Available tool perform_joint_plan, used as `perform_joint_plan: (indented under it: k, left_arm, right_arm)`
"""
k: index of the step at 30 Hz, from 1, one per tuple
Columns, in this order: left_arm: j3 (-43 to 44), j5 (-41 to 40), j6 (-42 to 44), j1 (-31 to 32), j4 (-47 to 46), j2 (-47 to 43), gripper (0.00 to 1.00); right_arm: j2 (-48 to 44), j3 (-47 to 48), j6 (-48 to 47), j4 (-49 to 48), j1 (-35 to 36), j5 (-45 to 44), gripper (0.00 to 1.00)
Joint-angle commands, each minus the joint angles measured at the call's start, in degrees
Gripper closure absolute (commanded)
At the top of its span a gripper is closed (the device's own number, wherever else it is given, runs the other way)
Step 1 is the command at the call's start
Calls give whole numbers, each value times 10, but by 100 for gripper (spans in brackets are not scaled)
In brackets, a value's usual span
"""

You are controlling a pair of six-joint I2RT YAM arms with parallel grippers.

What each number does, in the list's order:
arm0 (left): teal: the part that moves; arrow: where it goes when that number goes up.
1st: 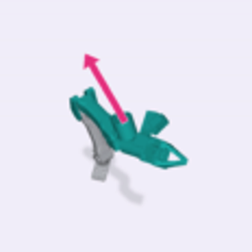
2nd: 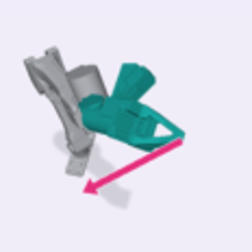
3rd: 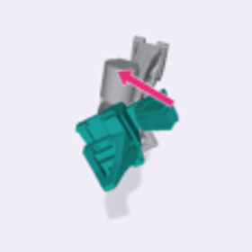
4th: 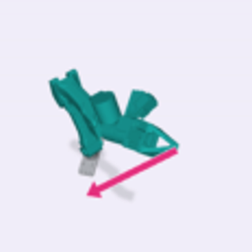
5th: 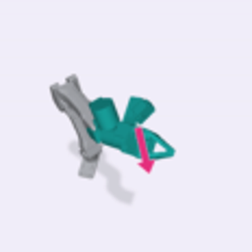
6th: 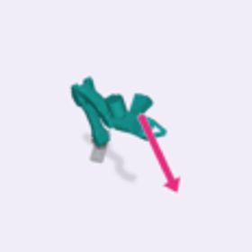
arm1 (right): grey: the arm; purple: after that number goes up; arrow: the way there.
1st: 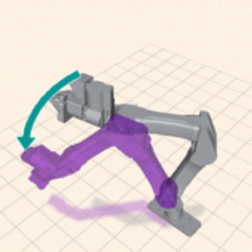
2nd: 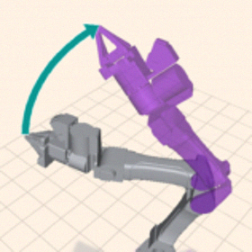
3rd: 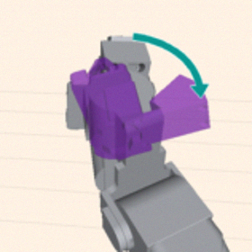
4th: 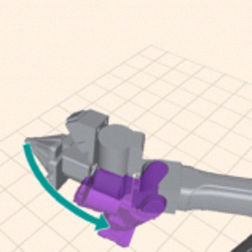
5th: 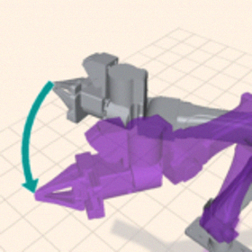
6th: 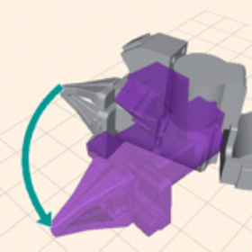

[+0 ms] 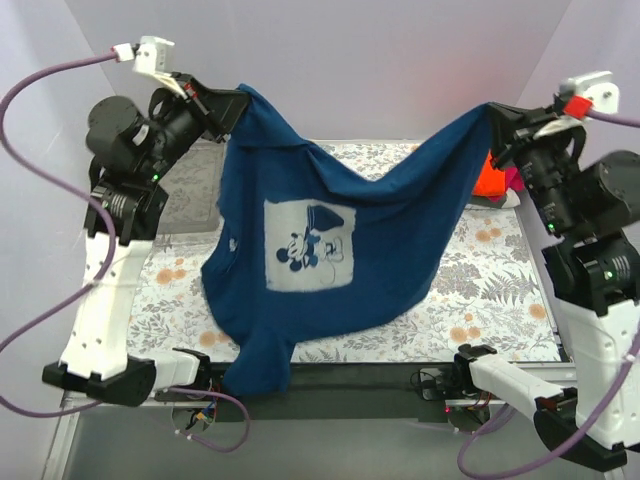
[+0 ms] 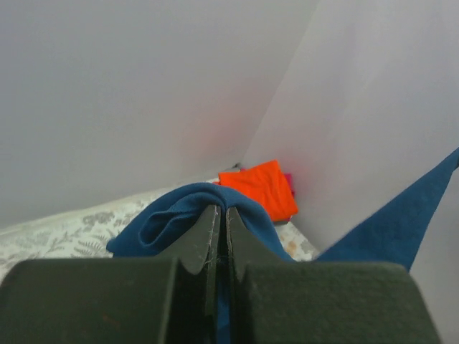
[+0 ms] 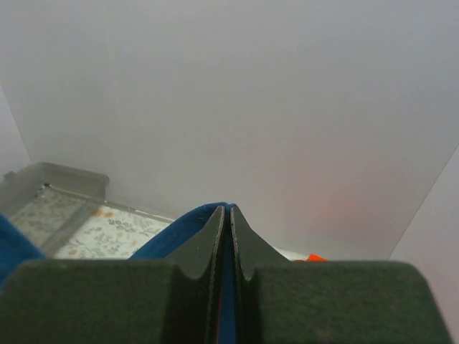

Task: Fold and stack the t-shirts
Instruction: Flatten the tshirt out

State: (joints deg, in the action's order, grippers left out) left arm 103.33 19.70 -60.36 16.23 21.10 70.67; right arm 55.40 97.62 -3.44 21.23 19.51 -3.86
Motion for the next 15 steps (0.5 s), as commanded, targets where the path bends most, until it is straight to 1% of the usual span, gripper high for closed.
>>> perform_joint_plan:
  k: [1,4,5,7,10,15]
  left_arm:
    - [61,-13,29,-2,-10,9,100]
    - [92,3,40,-2,-17,44,100]
    - [113,8,41,-2,-11,51,100]
    - [130,11,41,-3,-1,61,100]
    - [111,4,38,-3,-5,36,100]
    - [47,9,33,-3,-13,-27,100]
  right_arm:
    - [15,24,-18,-59,-1,-22,99]
    - [28,41,-24,-62,-1,-27,99]
    - [27,43,-24,-63,-1,-28,99]
    - [16,39,-23,-62,-1,-29,99]
    - [-12,21,-22,-62,-1,-32,99]
    - [-56,0,-16,-55,-1,-19,99]
